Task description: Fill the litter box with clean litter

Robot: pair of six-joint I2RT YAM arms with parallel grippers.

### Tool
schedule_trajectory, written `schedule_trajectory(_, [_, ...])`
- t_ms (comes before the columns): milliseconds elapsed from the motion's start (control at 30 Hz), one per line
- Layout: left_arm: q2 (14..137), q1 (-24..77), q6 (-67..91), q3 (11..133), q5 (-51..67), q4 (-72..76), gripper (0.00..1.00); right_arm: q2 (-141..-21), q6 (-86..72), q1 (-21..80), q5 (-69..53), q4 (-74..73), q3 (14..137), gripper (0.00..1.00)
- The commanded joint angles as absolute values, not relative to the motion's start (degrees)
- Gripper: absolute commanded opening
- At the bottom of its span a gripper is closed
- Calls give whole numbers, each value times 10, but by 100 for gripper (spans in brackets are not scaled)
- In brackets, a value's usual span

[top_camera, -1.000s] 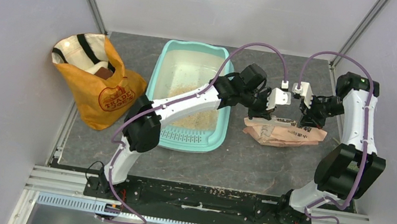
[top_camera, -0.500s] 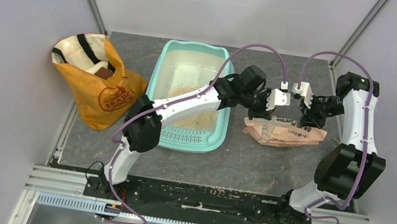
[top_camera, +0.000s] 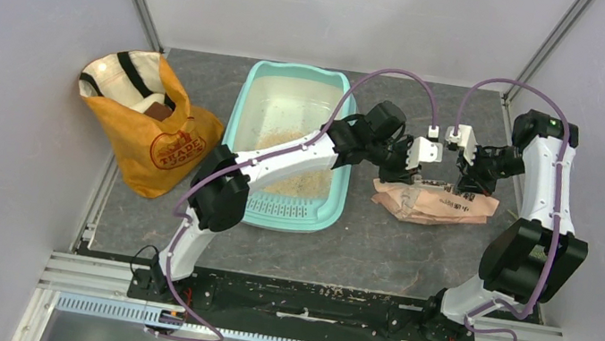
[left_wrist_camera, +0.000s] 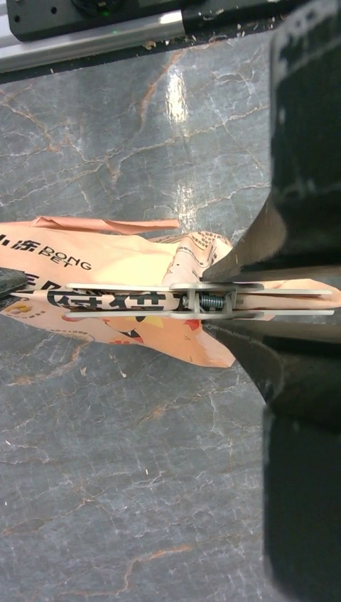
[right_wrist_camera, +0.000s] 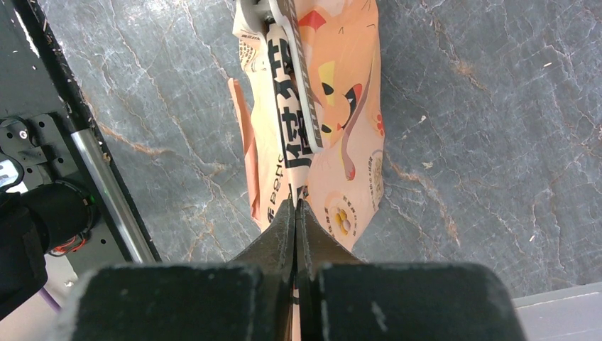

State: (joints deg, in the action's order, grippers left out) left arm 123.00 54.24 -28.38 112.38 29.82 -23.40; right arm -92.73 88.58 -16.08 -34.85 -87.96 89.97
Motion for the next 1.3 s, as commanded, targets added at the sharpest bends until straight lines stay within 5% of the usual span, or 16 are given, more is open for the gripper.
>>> schedule_trajectory(0, [1246,550,-286,1113,284,-228,35,-910,897,-161,-396,-917,909,0])
schedule_trajectory(167, [1235,550,-279,1114,285,-222,41,-911,902,-160,-396,-916,910,0])
schedule_trajectory(433, [1182,546,-241,1072,285,-172,74,-918,896,-161,-391,-917,918,0])
schedule_trajectory(600, [1114,541,-238,1011,287,-145,78,-922,885,-161,-389,-909,920,0])
schedule_trajectory(800, [1060,526,-223,968,281,-142,78,-923,873,-161,-390,-905,922,42])
schedule_trajectory(1033, [1033,493,-161,984,264,-175,83,-914,853,-160,-401,-890,918,71])
schedule_trajectory(1100, [1025,479,-143,990,268,-188,86,-907,848,-161,-411,-888,918,88])
schedule_trajectory(1267, [995,452,-123,997,241,-222,88,-889,776,-157,-454,-862,937,97])
